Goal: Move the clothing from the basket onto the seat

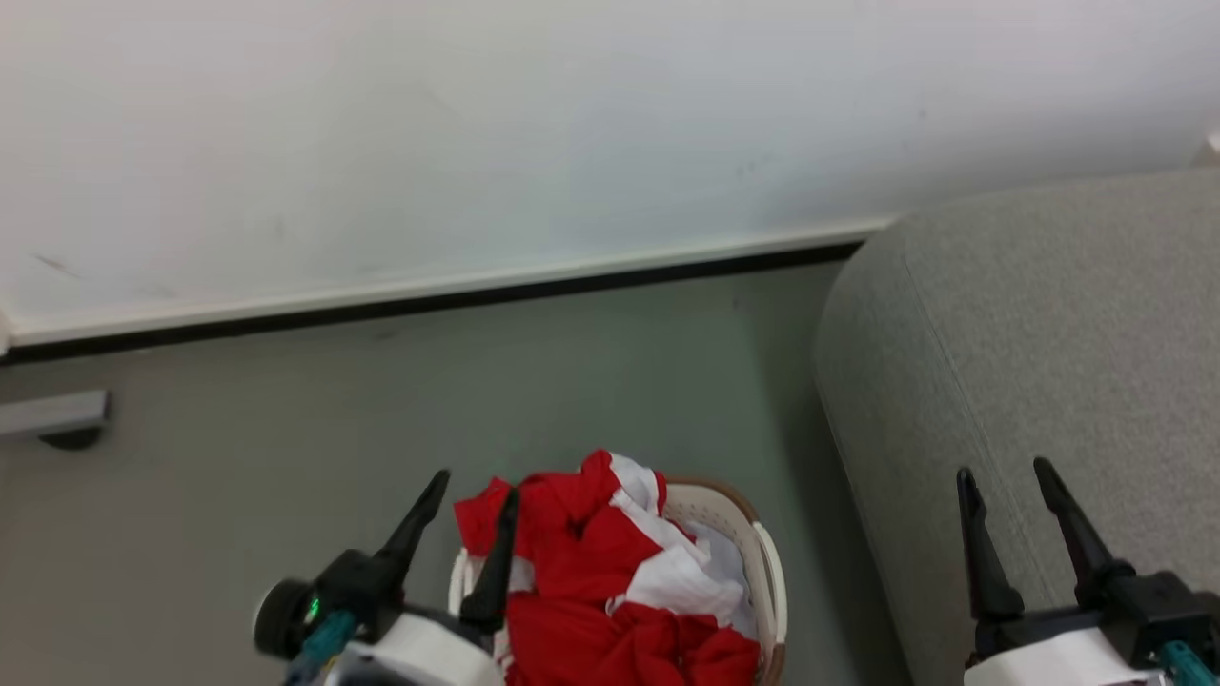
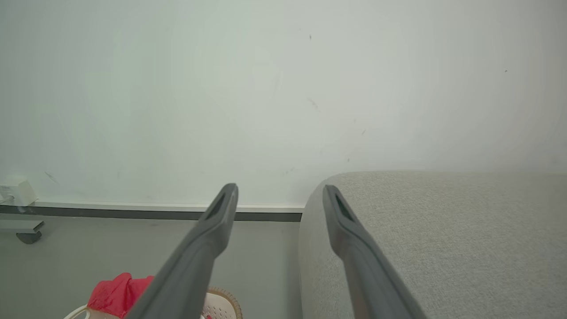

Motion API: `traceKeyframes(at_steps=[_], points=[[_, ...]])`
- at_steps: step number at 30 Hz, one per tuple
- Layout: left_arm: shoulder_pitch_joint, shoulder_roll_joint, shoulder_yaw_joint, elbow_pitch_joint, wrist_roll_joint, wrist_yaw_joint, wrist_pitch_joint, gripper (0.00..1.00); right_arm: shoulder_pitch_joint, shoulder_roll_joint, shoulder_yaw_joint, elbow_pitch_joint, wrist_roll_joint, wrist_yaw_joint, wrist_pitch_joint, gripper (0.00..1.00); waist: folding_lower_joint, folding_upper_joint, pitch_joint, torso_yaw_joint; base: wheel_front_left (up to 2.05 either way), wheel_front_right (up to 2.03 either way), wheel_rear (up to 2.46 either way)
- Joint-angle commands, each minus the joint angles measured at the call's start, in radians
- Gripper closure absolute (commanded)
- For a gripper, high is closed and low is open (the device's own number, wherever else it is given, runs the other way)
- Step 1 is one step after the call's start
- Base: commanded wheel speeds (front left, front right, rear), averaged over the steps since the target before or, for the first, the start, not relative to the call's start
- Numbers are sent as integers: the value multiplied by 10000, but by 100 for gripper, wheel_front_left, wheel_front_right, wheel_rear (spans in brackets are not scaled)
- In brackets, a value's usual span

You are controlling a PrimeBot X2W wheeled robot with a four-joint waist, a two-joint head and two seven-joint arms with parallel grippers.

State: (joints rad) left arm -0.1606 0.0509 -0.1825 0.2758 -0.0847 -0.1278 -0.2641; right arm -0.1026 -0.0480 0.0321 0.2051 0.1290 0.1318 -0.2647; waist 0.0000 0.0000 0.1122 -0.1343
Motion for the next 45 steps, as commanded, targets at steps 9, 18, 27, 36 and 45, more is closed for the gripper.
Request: traceKeyframes(at_steps=[9,18,27,36,45], points=[[-2346,916,-2018,1176,-201,-13,-7,0,-1509,-38,378,-1004,524,-21,5,0,0,0,2881,-1211,0,0,0],[-4675,1839,-4444,3609,-551,-14,256,0,-3107,-29,786,-1656,1195,-21,5,0,0,0,5203,-2054,0,0,0],[-6225,1960,-5621,4942,-641,-15,1358,0,-4035,-29,1138,-2028,1590,-21,5,0,0,0,6692,-2469,0,0,0],[-7761,2268,-5722,5720,-105,501,2278,0,-4686,-29,1412,-2387,2008,-21,5,0,0,0,8012,-2662,0,0,0],[-8411,2681,-5858,5994,-41,436,2605,0,-5138,-32,1682,-2572,2282,-21,5,0,0,0,8745,-2894,0,0,0]])
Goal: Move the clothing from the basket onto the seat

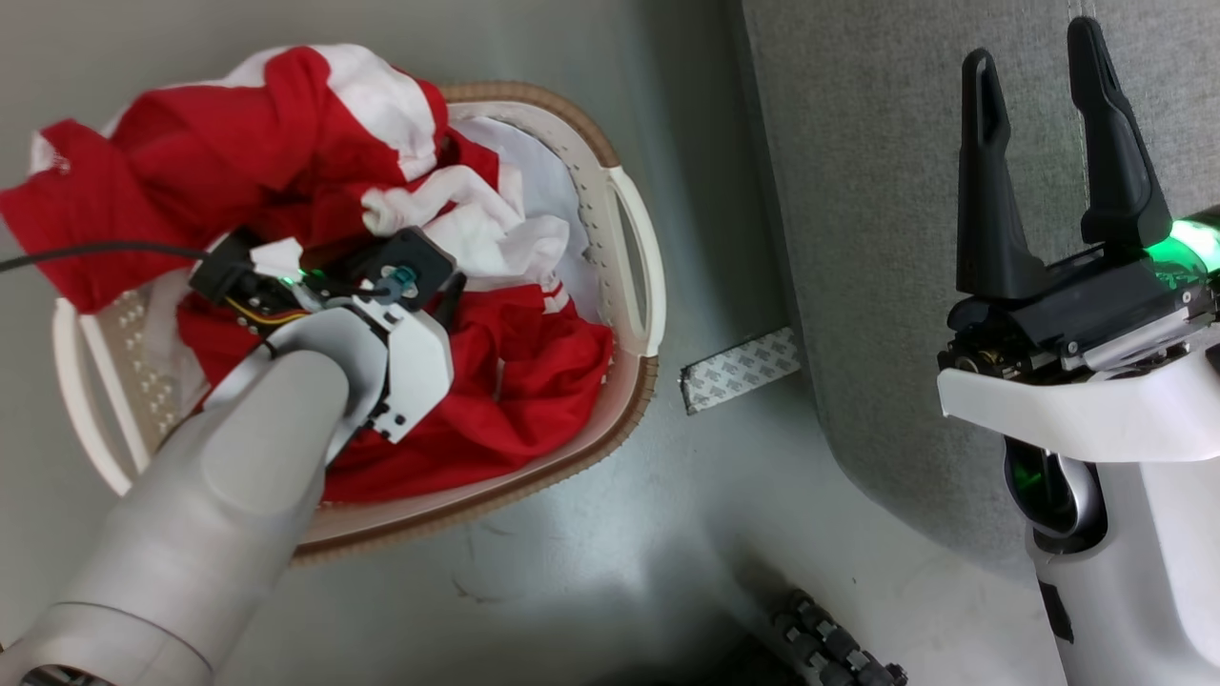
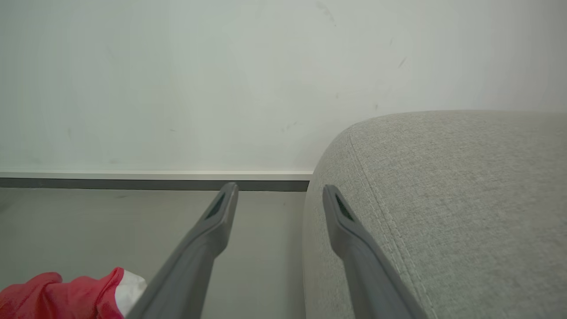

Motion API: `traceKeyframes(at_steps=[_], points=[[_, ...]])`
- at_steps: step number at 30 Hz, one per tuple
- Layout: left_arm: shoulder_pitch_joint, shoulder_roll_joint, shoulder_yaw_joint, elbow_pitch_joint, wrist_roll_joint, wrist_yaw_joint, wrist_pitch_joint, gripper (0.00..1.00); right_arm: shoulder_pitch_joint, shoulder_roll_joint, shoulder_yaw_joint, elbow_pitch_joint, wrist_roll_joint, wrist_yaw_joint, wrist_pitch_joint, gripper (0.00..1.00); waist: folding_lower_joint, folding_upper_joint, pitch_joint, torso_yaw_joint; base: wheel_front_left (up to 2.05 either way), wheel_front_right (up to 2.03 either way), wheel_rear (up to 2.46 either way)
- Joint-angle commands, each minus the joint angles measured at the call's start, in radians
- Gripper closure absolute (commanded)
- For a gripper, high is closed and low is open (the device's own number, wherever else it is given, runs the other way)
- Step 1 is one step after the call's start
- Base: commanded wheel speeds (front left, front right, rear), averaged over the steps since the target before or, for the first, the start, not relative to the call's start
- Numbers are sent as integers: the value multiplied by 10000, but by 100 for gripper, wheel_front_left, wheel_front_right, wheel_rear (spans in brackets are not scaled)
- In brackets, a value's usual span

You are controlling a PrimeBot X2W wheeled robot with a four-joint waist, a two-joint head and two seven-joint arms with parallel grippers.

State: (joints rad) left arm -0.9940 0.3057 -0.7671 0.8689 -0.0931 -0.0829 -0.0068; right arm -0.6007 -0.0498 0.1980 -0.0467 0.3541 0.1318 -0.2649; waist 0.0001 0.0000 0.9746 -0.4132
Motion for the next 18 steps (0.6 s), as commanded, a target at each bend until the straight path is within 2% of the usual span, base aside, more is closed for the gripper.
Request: traceKeyframes(at_steps=[1,5,6,7,8,12,18], points=[[-120,173,-27,103,50,-7,54,0,-182,-14,37,-70,71,-21,7,0,-1,0,164,-142,0,0,0],[-225,192,-104,226,34,-48,58,0,-163,-13,25,-108,171,-21,7,0,-1,0,235,-223,0,0,0],[-230,157,-112,258,-27,-46,56,16,-124,-13,20,-101,170,-21,7,0,-1,0,230,-226,0,0,0],[-221,101,-118,280,-93,-66,47,79,-74,-13,24,-68,163,-21,7,0,-1,0,206,-226,0,0,0],[-190,25,-109,273,-173,-82,-36,100,-18,-14,19,-21,137,-21,7,0,-1,0,155,-200,0,0,0],[89,-308,-2,315,-447,-5,-404,100,222,-14,-8,188,-91,-21,7,0,-1,0,-287,88,0,0,0],[913,-1139,333,378,-1251,68,-1440,100,727,-22,-106,554,-432,-21,6,0,-1,0,-1672,718,0,0,0]])
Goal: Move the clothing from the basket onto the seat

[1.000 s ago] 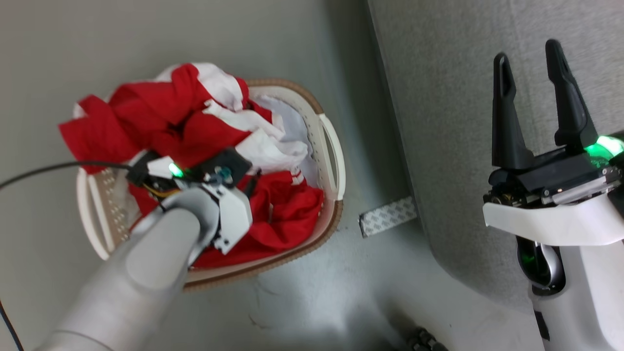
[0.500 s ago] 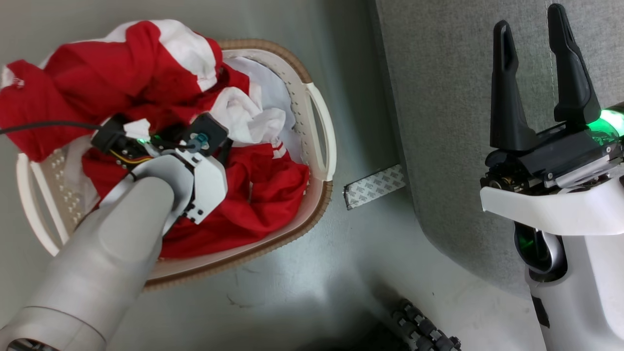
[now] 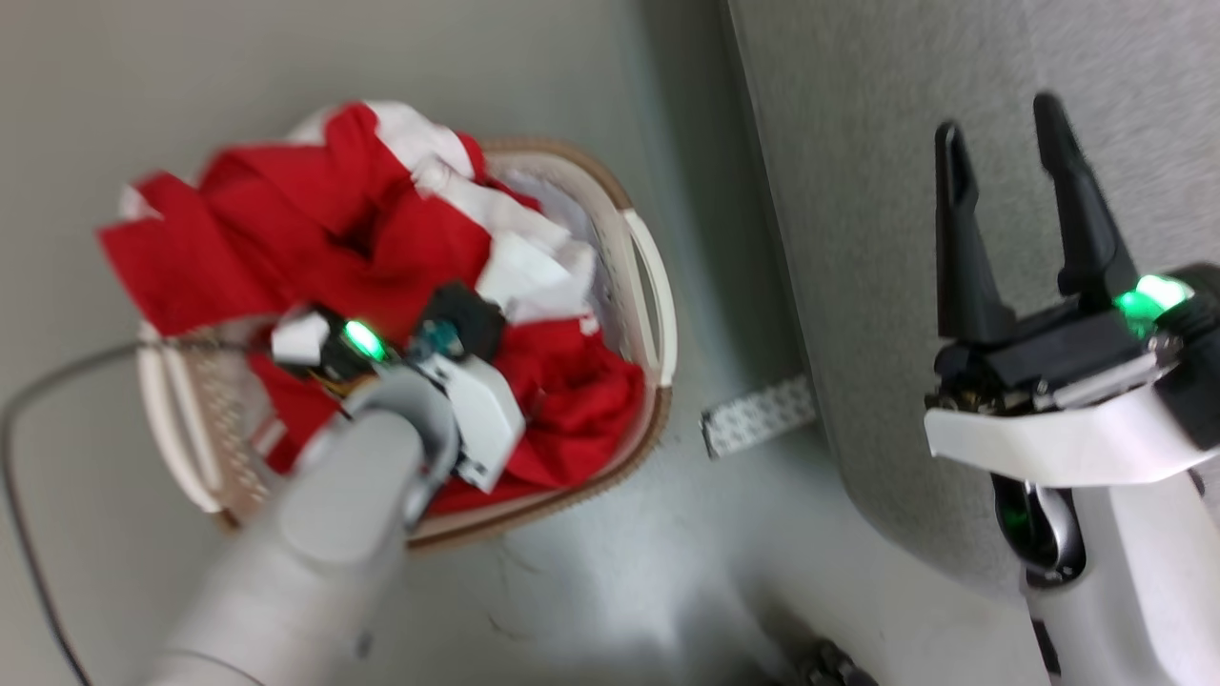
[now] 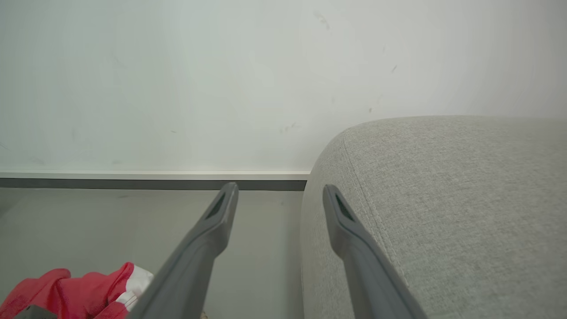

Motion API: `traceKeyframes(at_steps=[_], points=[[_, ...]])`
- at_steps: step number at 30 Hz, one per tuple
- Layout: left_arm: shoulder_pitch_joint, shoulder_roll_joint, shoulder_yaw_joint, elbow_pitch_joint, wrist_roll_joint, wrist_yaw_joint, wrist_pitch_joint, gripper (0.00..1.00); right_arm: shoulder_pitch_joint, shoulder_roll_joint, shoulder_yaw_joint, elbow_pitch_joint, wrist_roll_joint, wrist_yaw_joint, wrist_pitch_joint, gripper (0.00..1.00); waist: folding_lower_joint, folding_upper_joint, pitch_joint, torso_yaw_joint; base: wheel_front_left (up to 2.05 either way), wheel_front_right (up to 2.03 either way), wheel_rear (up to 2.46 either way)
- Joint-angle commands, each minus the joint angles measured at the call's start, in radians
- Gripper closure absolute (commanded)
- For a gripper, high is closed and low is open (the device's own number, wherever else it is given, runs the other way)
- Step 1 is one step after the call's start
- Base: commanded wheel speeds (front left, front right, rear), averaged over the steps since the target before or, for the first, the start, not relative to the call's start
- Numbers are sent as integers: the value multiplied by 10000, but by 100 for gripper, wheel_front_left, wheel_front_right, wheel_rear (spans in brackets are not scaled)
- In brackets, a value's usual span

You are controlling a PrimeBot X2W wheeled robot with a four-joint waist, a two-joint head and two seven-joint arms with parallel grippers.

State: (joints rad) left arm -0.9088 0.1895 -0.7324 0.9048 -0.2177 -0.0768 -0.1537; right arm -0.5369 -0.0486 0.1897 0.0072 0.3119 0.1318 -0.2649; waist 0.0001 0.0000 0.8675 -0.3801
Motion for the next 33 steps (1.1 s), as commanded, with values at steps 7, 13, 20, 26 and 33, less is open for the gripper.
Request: traceKeyframes(at_steps=[7,13,20,26,33], points=[[1260,-743,477,-73,-1010,-7,-866,100,1133,-35,-432,549,-624,-21,7,0,-1,0,-2769,1287,0,0,0],[2107,-1053,831,-497,-1608,67,-1072,100,2230,-37,-898,974,-1139,-21,6,0,-1,0,-4439,1994,0,0,0],[2842,-1224,1076,-1293,-2150,74,-1115,100,3217,-37,-1266,1223,-1432,-21,7,0,-1,0,-5753,2474,0,0,0],[3328,-1230,1218,-2048,-2475,25,-1113,100,3750,-35,-1398,1388,-1627,-21,7,0,-1,0,-6668,2580,0,0,0],[3740,-1050,1309,-3403,-2785,176,-778,100,4341,-35,-1453,1554,-1725,-21,7,0,-1,0,-7670,2532,0,0,0]])
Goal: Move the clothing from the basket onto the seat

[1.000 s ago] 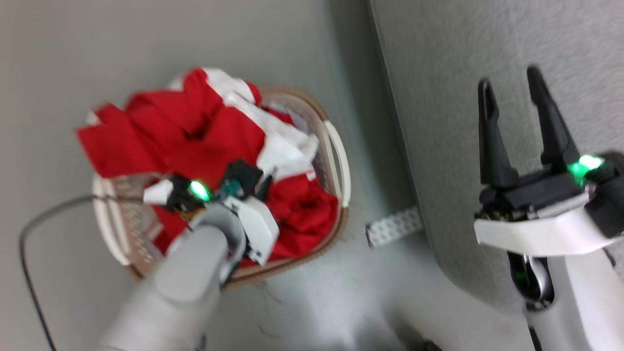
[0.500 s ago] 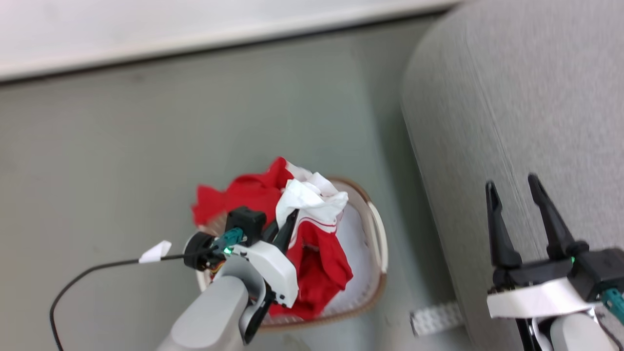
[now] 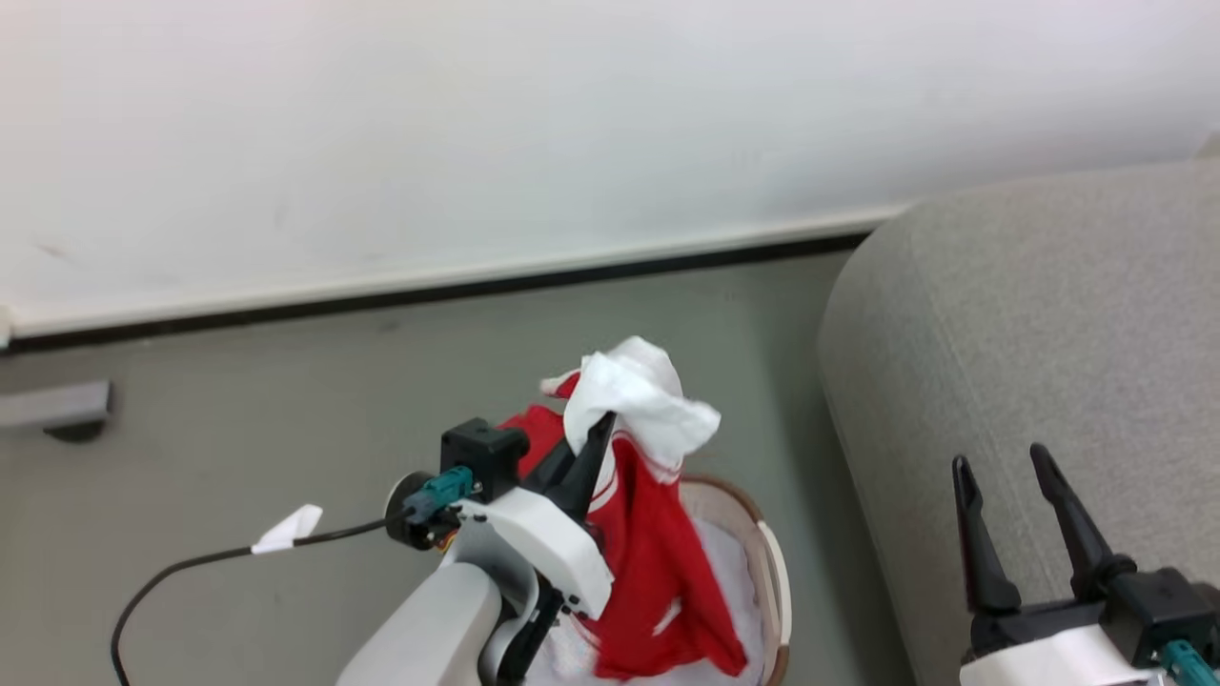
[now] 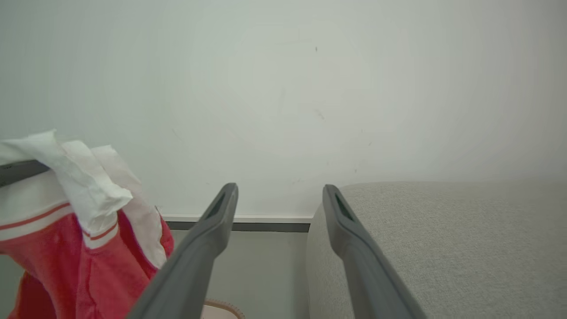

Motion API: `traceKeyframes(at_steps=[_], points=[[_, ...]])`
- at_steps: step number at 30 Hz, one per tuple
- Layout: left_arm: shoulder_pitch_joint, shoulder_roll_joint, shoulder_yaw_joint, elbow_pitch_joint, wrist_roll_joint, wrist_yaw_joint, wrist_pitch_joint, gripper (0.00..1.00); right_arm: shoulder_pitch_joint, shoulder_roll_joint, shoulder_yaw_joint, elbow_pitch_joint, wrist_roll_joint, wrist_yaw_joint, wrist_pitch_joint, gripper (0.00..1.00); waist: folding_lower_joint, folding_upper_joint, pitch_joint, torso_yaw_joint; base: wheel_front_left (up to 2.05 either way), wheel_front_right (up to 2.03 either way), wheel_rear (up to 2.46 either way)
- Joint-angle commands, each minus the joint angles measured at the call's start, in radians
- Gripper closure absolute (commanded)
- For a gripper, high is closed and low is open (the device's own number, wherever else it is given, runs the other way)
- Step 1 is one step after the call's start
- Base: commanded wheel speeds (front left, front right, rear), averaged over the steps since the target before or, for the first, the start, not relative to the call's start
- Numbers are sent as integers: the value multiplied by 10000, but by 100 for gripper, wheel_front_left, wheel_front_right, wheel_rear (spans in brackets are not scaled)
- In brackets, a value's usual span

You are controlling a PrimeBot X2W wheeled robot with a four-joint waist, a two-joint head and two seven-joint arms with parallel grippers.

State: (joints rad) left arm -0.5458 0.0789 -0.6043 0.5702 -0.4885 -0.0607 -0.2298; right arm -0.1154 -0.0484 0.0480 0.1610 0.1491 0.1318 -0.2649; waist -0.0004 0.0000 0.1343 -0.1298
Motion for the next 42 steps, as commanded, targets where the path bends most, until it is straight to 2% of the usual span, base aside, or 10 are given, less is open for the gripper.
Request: traceKeyframes(at_steps=[1,11,18,34,42], points=[[155,91,45,-297,-93,78,58,100,204,-36,-29,36,-106,-21,7,0,4,0,-458,15,0,0,0],[350,545,183,-2537,-327,466,1053,100,775,-34,-50,212,-176,-21,7,0,4,0,-1427,-179,0,0,0],[420,873,362,-3467,-547,720,1649,100,1050,-36,-100,338,-162,-21,8,0,4,0,-1809,-356,0,0,0],[646,1157,343,-3997,-731,822,1964,100,1001,-37,105,398,-586,-21,8,0,4,0,-1880,-631,0,0,0],[689,1130,195,-4048,-766,733,1990,100,553,-38,875,287,-977,-21,8,0,4,0,-1874,-745,0,0,0]])
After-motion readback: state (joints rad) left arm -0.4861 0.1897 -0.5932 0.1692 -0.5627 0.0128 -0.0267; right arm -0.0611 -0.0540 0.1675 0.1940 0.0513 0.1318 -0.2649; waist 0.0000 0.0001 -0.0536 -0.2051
